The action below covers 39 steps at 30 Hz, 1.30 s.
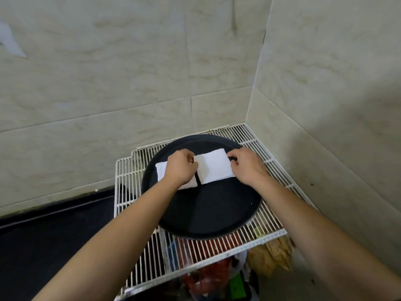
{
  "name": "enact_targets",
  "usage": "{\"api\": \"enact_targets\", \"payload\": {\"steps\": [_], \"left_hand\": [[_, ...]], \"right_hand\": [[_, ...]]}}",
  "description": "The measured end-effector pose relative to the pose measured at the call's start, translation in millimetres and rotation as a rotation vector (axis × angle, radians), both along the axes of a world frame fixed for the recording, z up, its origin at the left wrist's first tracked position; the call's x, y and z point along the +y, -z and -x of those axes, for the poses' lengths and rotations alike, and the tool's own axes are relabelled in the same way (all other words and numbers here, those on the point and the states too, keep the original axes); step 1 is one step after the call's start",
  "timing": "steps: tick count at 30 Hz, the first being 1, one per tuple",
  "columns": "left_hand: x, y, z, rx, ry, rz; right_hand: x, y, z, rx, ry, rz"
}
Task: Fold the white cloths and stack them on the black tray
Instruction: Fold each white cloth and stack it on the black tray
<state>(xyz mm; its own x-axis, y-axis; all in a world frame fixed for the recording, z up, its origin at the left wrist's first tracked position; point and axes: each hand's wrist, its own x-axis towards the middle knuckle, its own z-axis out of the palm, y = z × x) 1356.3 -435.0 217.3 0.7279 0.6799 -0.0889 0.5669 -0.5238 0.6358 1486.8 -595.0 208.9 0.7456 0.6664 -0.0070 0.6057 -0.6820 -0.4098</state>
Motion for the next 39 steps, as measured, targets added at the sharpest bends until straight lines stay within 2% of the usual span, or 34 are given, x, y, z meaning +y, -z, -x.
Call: {"api": "enact_targets", "payload": {"steps": [2, 4, 8, 14, 20, 26, 30, 34, 39], "left_hand": [[11, -15, 18, -0.111, -0.018, -0.092], [27, -27, 43, -0.144, -0.014, -0.286], [65, -39, 119, -0.060, -0.083, -0.650], [101, -44, 284, 0.150, -0.327, -0.824], [110, -35, 461, 0.358, -0.543, -0.838], [110, -29, 641, 0.416, -0.719, -0.804], [103, -15, 771, 0.459, -0.760, -0.769], [87, 1, 906, 0.521, -0.878, -0.676], [87, 10, 1012, 0.541, -0.928, -0.586]], "right_hand": [[8, -13, 6, -0.054, -0.004, -0.062], [21, -27, 13, -0.125, -0.038, -0.137], [69, -44, 49, -0.237, -0.158, -0.217], [172, -44, 164, -0.308, -0.463, -0.278], [233, -40, 323, -0.342, -0.743, -0.320], [276, -37, 495, -0.385, -0.857, -0.393], [298, -23, 628, -0.367, -0.898, -0.400], [312, -5, 770, -0.395, -1.087, -0.326], [329, 0, 877, -0.376, -1.171, -0.287]]}}
